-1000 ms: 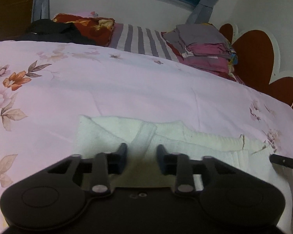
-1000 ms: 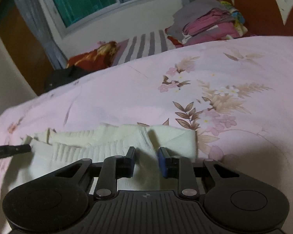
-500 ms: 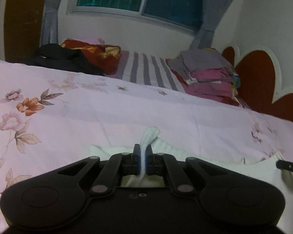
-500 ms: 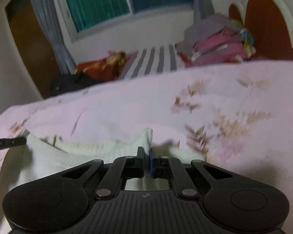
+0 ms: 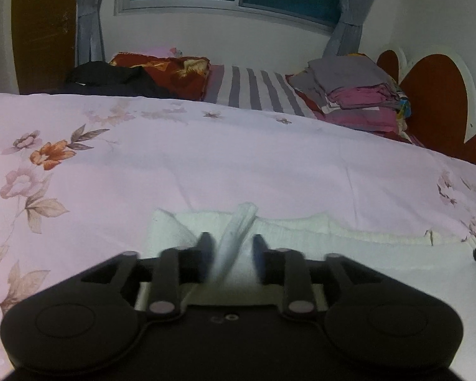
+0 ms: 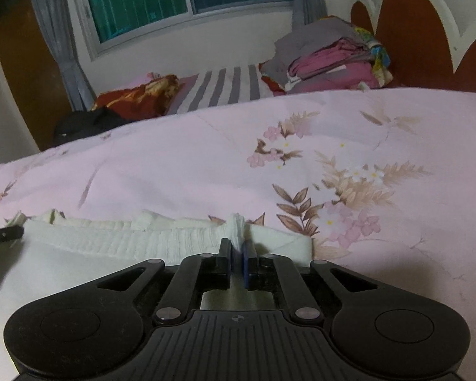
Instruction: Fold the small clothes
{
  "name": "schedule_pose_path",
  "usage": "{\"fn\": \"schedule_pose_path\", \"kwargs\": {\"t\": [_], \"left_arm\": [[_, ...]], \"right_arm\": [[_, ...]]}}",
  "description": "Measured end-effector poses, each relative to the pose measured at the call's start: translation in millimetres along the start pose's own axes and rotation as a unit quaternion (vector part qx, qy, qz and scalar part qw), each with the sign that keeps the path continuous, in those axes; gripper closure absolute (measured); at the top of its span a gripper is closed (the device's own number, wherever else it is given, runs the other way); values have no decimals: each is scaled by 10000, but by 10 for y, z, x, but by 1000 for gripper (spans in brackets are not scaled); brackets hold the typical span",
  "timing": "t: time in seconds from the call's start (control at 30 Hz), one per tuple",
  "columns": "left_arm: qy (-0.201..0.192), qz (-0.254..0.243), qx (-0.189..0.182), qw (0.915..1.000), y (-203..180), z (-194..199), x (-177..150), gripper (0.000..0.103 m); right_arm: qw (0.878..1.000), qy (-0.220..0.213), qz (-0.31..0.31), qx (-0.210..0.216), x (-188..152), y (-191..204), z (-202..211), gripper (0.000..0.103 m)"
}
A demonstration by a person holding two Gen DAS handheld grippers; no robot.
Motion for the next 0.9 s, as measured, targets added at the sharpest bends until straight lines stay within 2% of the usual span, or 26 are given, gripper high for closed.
{"fn": "schedule_pose_path", "kwargs": {"t": [0.03,0.13,0.3,0.33,0.37,0.4,0.43,0.53,0.57,0.77,0.9], "left_arm": [[13,64,-39,10000,17,25,-3,53],[-63,157,-48,9998,46,134,1,37],[-96,293,-89,9995,140,404,-30,36],[-125,315,-151,9993,141,487,-46,36],[-135,303,-224,9992,122,554,-53,36],[-127,260,-287,9992,88,607,-62,36],[-117,182,-357,9991,41,669,-85,36],[-78,-28,-527,9986,-129,773,-154,36],[-44,-78,-610,9981,-199,798,-184,36],[101,-241,-866,9959,-485,767,-326,36],[302,-257,-783,9961,-524,696,-381,36]], "right_arm": [[10000,-39,-35,2,18,0,29,98],[9999,-74,-98,-27,51,11,108,97],[9996,-128,-243,-33,94,-22,297,94],[9996,-136,-262,-24,101,-22,335,81],[9994,-167,-292,-16,106,-22,386,53],[9992,-225,-318,-2,104,-18,437,43],[9990,-309,-314,45,98,6,501,41],[9992,-155,-221,281,17,163,595,43],[9993,-156,-159,306,-21,228,629,49],[9985,189,163,477,-352,670,625,67],[9979,321,267,497,-580,898,602,68]]}}
Point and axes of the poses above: each gripper's, at about its wrist camera, not at the fingertips, and z roughly against the way its jaws point, y to its left, x to its top, the point moved 7 cm from there along -z, roughly the way its jaws point, and after that the axes turned 12 degrees about -z, right-handed, at the moved point
